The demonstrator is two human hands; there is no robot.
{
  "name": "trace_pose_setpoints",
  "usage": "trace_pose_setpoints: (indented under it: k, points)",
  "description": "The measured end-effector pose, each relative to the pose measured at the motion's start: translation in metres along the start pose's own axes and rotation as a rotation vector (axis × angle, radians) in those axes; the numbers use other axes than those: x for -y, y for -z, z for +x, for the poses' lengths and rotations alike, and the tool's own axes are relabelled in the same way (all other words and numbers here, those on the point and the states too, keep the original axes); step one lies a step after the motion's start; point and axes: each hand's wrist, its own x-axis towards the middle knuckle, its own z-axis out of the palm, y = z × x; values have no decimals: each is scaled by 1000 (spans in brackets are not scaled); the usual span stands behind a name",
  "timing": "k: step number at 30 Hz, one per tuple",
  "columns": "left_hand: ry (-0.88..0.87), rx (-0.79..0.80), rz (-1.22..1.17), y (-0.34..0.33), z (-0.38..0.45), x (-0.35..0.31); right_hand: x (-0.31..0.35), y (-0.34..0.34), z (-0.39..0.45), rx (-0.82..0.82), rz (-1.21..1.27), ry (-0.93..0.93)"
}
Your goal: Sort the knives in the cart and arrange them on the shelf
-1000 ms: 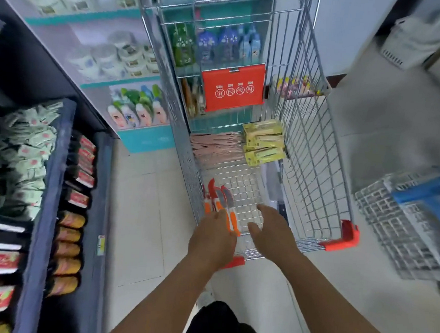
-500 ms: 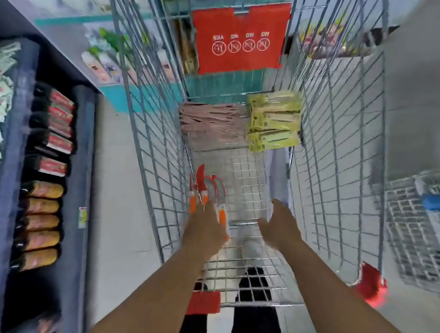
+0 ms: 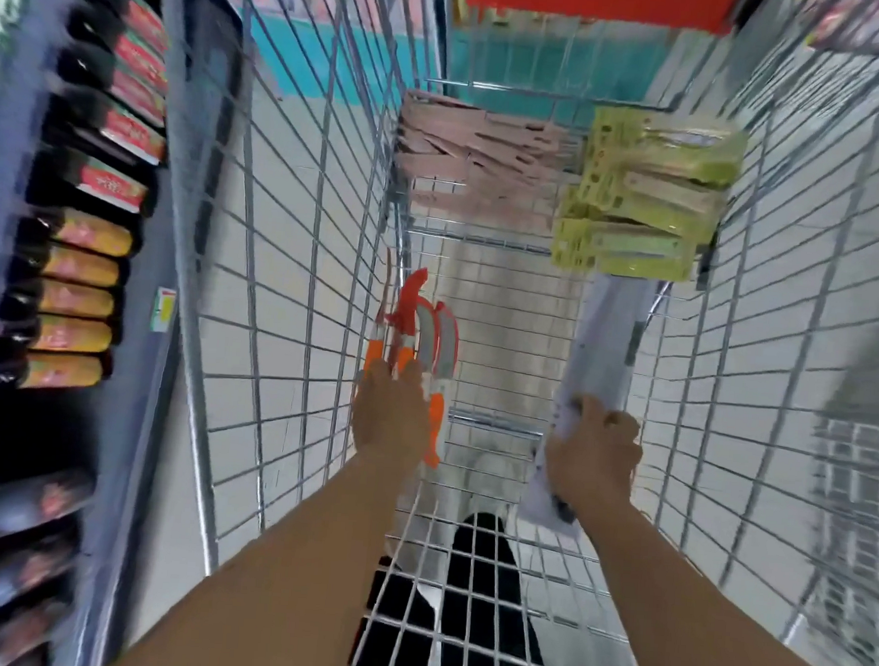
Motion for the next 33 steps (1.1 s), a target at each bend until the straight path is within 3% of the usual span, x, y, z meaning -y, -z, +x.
trace_pose_setpoints:
  k: [4,8,14,28,33]
  points:
    - [-54,-48,45,-4,0,-5,4,-9,0,-7,-1,6]
    - [-42,-21,-162,-11,-8,-10,11,-19,-5,10,-11,46]
    - [199,35,-184,-22,-18,-3,5,-29,-13,-9,26,113]
    - [243,78,-440,-23,-7,-1,7,-31,-11,28,-22,-31]
    - [250,11,-481,-21,1,-6,6,-33,-7,50,38,-66]
